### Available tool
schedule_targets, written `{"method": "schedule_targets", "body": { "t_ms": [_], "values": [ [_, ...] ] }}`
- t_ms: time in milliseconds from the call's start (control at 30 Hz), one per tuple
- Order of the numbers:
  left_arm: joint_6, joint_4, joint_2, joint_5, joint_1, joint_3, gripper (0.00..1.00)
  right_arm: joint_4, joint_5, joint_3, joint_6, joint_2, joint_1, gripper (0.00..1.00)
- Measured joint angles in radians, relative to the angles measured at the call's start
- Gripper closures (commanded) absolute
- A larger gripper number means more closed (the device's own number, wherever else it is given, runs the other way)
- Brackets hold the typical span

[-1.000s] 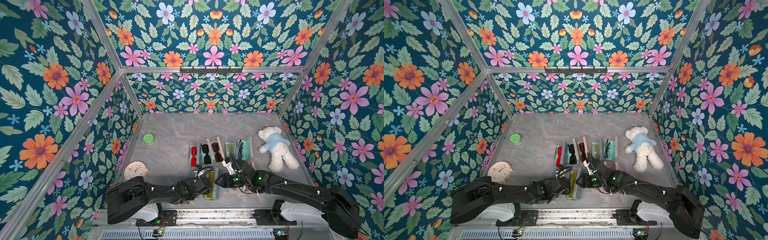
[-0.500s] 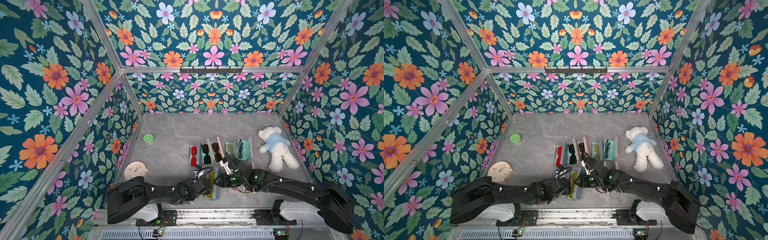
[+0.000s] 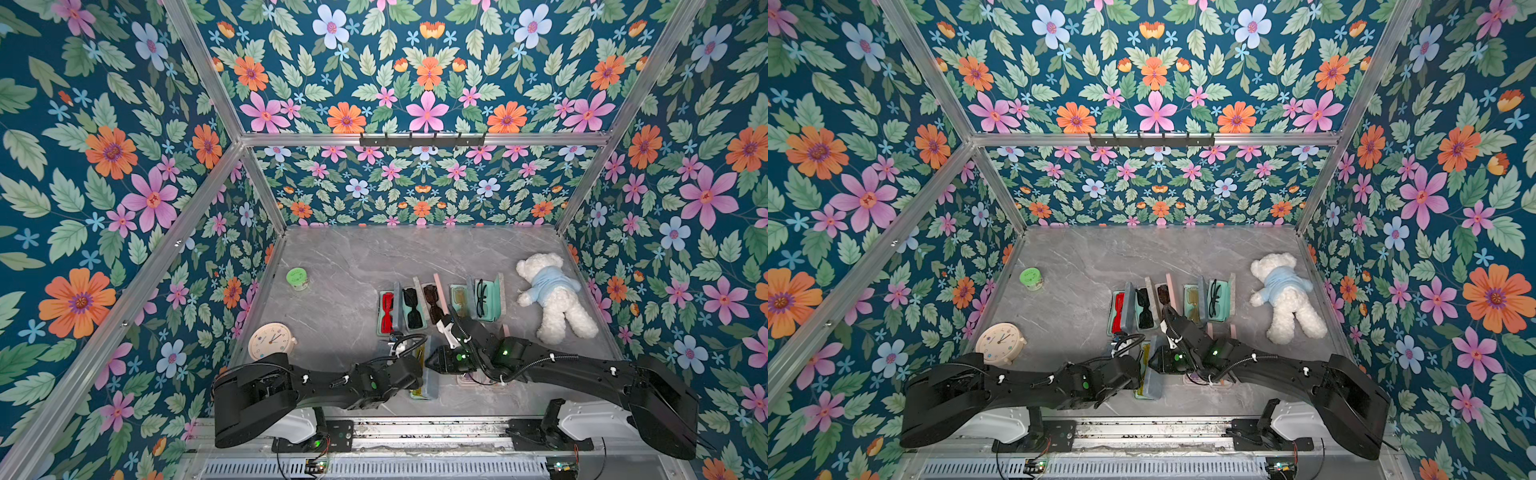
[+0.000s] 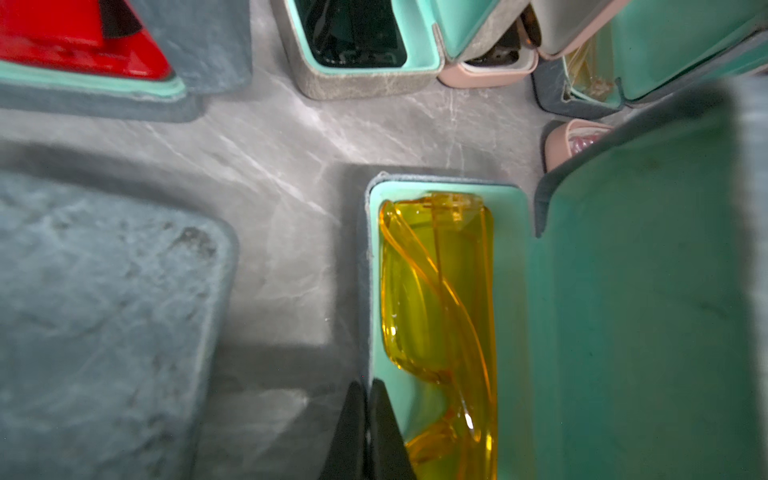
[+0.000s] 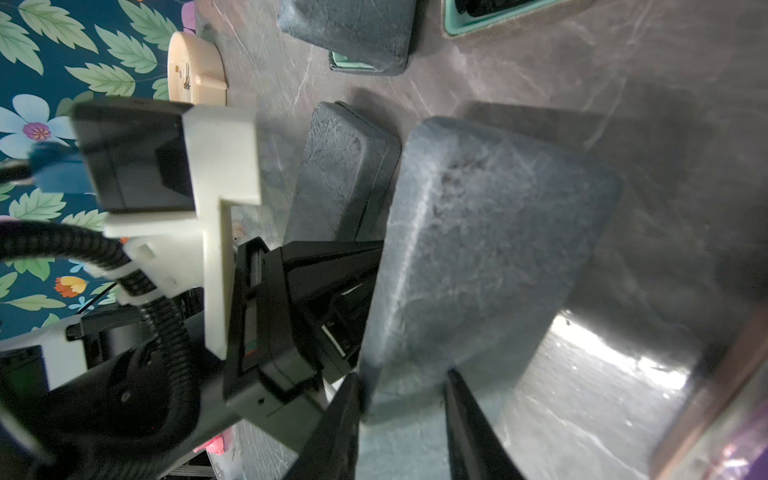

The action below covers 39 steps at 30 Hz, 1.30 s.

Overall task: Close the glasses case
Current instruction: Close the glasses case at the center of the board.

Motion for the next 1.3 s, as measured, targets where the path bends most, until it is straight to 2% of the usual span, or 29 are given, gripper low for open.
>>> {"method": "schedule_targets", "body": {
  "t_ms": [333, 567, 767, 1300],
  "values": [
    [0.008, -0.011, -0.019, -0.005, -0.011, -0.004, 0.97, 0.033, 0.001, 0.025, 0.0, 0.118, 0.005, 0.63],
    [0.023, -0.017, -0.106, -0.035, -0.026, -0.018, 0.8, 0.022, 0.004, 0.038, 0.0, 0.128, 0.003, 0.54],
    [0.024, 0.015, -0.152, -0.047, -0.03, -0.037, 0.75, 0.012, 0.024, 0.048, 0.0, 0.13, 0.004, 0.49],
    [0.014, 0.062, -0.323, -0.092, -0.034, -0.097, 0.52, 0.0, 0.039, 0.064, -0.001, 0.158, 0.003, 0.46]
  ]
}}
